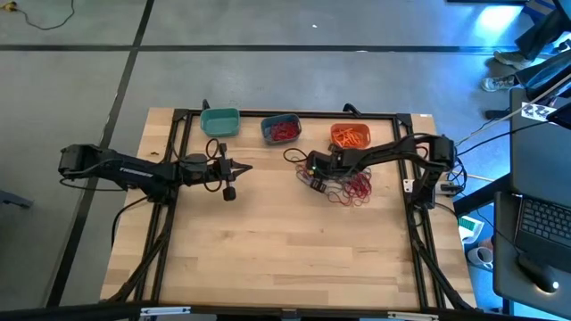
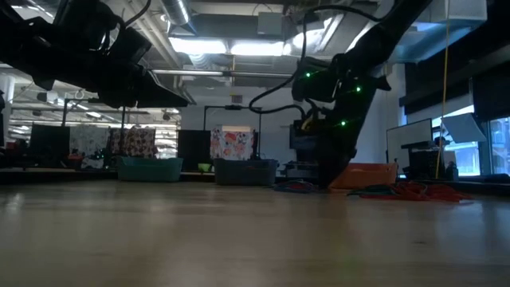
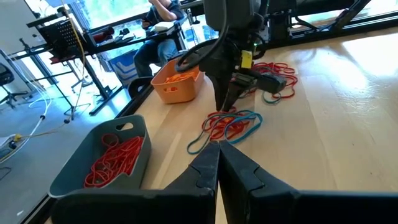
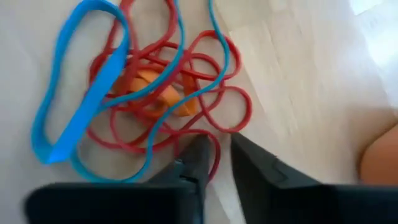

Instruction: Sort rubber bands into baskets

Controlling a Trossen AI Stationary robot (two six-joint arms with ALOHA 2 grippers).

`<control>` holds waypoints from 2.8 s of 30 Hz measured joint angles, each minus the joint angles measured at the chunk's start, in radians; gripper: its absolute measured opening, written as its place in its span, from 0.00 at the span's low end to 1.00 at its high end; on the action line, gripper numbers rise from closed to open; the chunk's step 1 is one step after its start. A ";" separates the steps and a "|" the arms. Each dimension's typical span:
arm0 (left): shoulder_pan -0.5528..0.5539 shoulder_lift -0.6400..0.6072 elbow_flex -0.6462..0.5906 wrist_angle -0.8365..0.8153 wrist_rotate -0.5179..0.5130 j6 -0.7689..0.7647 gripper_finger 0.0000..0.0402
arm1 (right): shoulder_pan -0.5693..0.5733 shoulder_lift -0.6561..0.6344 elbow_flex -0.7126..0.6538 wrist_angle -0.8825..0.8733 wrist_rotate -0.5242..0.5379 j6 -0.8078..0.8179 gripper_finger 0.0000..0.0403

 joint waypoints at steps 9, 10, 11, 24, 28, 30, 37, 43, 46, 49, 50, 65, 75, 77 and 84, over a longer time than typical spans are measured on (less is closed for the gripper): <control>0.000 0.000 0.000 0.000 0.000 0.006 0.01 | 0.047 -0.026 0.000 -0.036 0.315 -0.027 0.06; 0.000 0.000 0.000 0.000 -0.001 0.006 0.01 | 0.056 -0.039 0.010 -0.051 0.349 -0.029 0.06; 0.000 0.000 0.000 0.000 -0.001 0.008 0.01 | 0.064 -0.054 0.020 -0.065 0.374 -0.034 0.06; 0.000 0.000 0.000 0.005 -0.002 0.009 0.01 | 0.047 -0.100 0.276 0.027 0.433 -0.173 0.02; 0.000 0.000 0.000 0.005 -0.002 0.009 0.01 | 0.010 -0.098 0.288 0.176 0.371 -0.191 0.03; 0.000 0.000 0.000 0.005 -0.002 0.008 0.01 | -0.013 -0.093 0.288 0.226 0.296 -0.197 0.03; 0.003 0.000 0.000 0.005 -0.002 0.011 0.01 | -0.066 -0.064 0.273 0.325 0.165 -0.204 0.03; 0.006 0.000 0.000 0.006 -0.003 0.038 0.01 | -0.030 -0.063 0.273 0.287 0.038 -0.286 0.03; 0.006 0.000 0.000 0.006 -0.003 0.067 0.01 | -0.004 -0.062 0.272 0.264 0.005 -0.333 0.03; 0.006 0.000 0.000 0.007 -0.003 0.092 0.01 | -0.001 -0.062 0.273 0.305 0.041 -0.343 0.03; 0.006 0.000 0.000 0.007 -0.003 0.101 0.01 | -0.004 -0.062 0.273 0.321 0.045 -0.343 0.03; 0.006 0.000 0.000 0.008 -0.003 0.098 0.01 | -0.010 -0.062 0.273 0.578 0.092 -0.408 0.03; 0.006 0.000 0.000 0.008 -0.003 0.076 0.01 | 0.023 -0.062 0.273 0.485 0.008 -0.480 0.03; 0.006 0.000 0.000 0.008 -0.003 0.076 0.01 | 0.035 -0.062 0.275 0.521 0.194 -0.466 0.03; 0.006 0.000 0.000 0.008 -0.003 0.076 0.01 | 0.062 -0.067 0.275 0.405 -0.148 -0.580 0.03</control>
